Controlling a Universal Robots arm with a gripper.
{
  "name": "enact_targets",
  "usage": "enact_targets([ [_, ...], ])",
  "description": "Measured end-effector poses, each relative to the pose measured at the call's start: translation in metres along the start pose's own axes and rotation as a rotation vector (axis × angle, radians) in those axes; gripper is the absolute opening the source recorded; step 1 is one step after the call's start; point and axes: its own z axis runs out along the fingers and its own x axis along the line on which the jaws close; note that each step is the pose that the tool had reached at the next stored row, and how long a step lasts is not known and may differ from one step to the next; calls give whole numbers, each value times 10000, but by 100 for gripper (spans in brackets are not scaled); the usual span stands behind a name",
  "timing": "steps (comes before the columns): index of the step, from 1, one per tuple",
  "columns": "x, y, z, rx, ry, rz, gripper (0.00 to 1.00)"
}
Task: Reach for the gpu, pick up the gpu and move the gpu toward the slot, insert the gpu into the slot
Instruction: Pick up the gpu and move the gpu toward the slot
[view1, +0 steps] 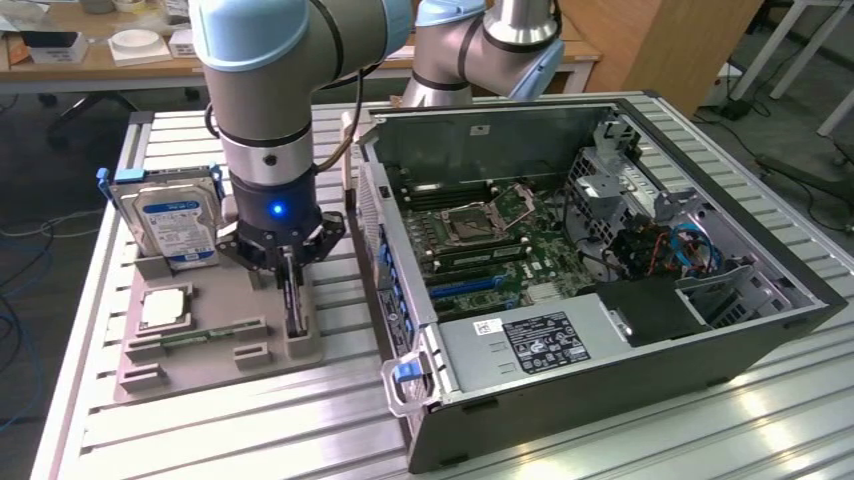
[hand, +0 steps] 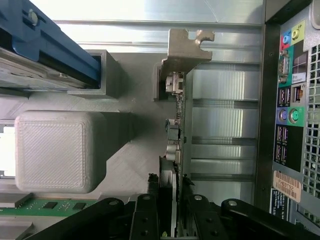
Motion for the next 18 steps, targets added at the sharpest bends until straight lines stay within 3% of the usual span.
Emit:
enact_targets([
  [14,2,0,-2,-1,-1,15,26],
  [18,4,1,-66,1,-1,54,26],
])
